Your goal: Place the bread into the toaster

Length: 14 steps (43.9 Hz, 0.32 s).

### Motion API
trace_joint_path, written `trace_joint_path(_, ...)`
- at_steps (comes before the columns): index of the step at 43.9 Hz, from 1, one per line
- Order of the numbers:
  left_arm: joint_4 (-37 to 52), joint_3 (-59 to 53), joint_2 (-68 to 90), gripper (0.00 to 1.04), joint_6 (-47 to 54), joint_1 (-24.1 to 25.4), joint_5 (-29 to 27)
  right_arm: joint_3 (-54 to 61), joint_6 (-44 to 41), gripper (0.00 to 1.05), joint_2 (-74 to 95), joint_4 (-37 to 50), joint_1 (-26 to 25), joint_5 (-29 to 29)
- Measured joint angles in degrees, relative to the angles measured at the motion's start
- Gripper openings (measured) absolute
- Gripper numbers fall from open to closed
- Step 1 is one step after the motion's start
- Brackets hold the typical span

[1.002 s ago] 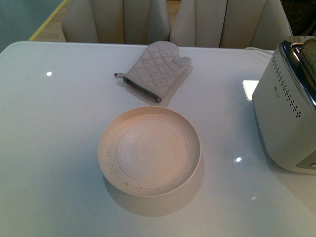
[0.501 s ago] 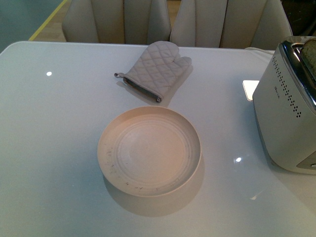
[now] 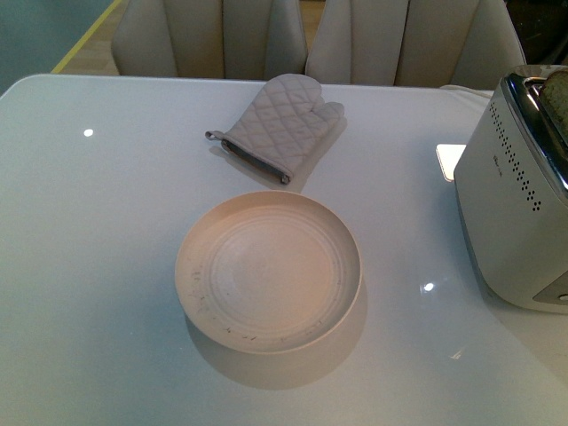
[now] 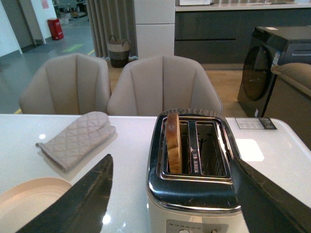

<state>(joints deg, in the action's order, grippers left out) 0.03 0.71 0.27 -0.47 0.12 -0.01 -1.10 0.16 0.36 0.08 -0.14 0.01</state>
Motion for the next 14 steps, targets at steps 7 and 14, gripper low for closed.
trace_joint_path(7,0.0,0.0,0.0,0.98,0.0,0.0,0.0,0.0,0.0,0.97,0.0,0.0,0.0,0.0)
trace_joint_path(14,0.0,0.0,0.0,0.98,0.0,0.0,0.0,0.0,0.0,0.96,0.0,0.0,0.0,0.0)
